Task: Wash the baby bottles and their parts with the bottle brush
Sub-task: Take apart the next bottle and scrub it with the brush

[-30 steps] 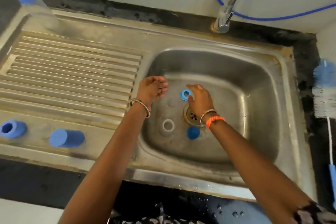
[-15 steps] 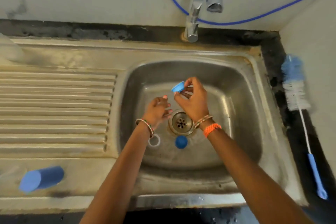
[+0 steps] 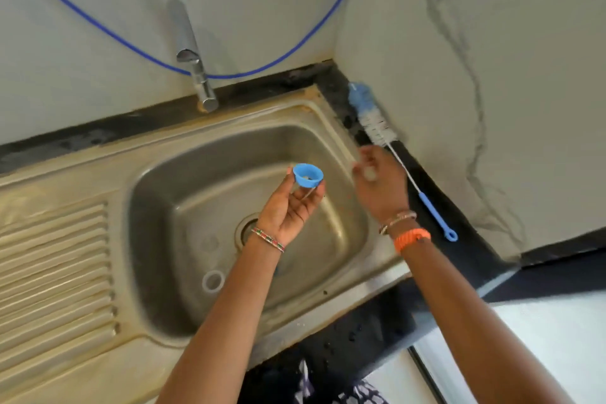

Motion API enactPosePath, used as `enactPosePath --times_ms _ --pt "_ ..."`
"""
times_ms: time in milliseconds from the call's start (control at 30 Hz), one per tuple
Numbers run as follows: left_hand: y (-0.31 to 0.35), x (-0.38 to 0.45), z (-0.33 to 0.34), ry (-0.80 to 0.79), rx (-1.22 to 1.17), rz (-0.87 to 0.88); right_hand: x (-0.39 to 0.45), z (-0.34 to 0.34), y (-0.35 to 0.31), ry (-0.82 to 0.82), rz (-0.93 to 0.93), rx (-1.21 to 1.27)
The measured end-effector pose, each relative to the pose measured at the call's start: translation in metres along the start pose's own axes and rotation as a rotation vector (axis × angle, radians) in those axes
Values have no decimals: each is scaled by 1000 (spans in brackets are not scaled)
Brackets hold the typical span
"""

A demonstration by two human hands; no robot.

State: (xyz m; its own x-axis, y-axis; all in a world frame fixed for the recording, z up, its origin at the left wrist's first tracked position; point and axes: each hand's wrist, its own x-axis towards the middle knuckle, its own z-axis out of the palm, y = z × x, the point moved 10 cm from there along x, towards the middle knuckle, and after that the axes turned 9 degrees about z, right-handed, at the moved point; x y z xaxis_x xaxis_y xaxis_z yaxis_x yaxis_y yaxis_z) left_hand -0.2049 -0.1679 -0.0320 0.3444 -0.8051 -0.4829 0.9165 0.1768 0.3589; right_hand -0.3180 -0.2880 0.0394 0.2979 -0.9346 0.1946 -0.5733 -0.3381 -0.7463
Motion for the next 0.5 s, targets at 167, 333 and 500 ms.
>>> enactPosePath --times_ms 167,333,500 --pt "17 0 6 43 79 78 54 -12 67 76 313 -402" --pt "44 -18 -24 192 172 148 8 -32 35 144 382 -265" --pt "95 -34 -58 327 240 263 -88 -27 -56 112 80 -234"
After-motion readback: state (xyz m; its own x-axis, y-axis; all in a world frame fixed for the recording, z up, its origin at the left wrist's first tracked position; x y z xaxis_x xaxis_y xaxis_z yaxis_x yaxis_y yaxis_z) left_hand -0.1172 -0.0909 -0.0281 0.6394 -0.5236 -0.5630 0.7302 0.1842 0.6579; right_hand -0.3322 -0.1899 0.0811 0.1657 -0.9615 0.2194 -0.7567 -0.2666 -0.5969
